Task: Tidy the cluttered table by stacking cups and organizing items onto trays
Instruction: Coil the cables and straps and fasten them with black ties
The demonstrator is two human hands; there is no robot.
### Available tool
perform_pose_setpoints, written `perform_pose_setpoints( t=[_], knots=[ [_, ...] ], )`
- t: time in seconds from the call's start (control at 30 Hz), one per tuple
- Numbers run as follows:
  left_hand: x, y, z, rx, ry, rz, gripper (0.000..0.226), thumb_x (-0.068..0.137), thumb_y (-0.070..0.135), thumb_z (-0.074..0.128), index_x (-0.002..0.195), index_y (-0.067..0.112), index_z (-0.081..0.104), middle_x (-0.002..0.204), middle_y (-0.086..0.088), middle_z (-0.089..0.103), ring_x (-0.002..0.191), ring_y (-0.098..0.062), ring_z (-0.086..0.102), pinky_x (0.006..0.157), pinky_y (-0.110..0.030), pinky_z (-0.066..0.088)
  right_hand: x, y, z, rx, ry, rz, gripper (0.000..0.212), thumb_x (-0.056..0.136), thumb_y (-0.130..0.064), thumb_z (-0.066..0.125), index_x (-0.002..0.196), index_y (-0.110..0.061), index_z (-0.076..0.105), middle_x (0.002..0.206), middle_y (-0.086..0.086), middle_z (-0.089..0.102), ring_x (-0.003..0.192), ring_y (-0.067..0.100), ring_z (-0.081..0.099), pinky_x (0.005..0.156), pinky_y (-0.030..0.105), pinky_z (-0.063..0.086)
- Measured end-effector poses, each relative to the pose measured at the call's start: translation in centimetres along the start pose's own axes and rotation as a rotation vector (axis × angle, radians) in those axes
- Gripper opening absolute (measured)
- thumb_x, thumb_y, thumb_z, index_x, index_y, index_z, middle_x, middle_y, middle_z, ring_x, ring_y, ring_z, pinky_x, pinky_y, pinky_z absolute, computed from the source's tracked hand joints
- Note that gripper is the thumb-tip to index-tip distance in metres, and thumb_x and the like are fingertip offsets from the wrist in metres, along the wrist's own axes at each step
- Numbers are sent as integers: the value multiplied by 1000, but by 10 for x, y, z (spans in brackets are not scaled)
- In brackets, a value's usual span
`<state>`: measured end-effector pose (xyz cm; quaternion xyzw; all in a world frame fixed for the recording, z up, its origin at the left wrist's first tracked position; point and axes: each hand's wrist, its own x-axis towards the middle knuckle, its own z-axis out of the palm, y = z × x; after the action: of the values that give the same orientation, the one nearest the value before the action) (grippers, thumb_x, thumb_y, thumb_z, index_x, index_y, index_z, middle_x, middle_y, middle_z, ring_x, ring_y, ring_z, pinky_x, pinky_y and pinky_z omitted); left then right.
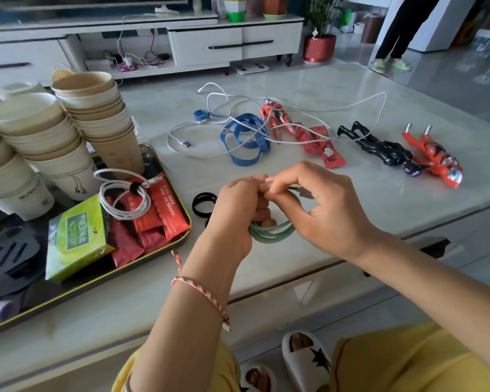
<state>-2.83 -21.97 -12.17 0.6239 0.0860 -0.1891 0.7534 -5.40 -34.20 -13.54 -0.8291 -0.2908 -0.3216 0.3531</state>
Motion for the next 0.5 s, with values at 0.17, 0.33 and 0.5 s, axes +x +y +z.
perform_pose_setpoints(
  t=[0.17,0.33,0.5],
  knots=[
    [1,2,0,35,10,44,21,91,2,35,83,10,52,31,10,28,26,-6,23,35,-12,28,8,2,-4,259,-58,229,13,81,4,65,85,-8,61,83,-2,67,79,8,65,77,18,50],
    [4,0,-3,254,143,200,30,89,2,33,105,7,58,48,3,42,32,-6,35,39,-17,32,19,5,-1,361,-170,410,25,77,7,68,84,-16,62,85,-1,65,78,9,63,78,21,51],
    [6,9,-14,163,187,233,30,89,0,32,98,7,59,45,2,40,27,-4,32,36,-14,32,24,4,11,158,-244,315,19,90,-10,58,107,-6,65,100,7,66,90,17,62,82,29,49]
  ],
)
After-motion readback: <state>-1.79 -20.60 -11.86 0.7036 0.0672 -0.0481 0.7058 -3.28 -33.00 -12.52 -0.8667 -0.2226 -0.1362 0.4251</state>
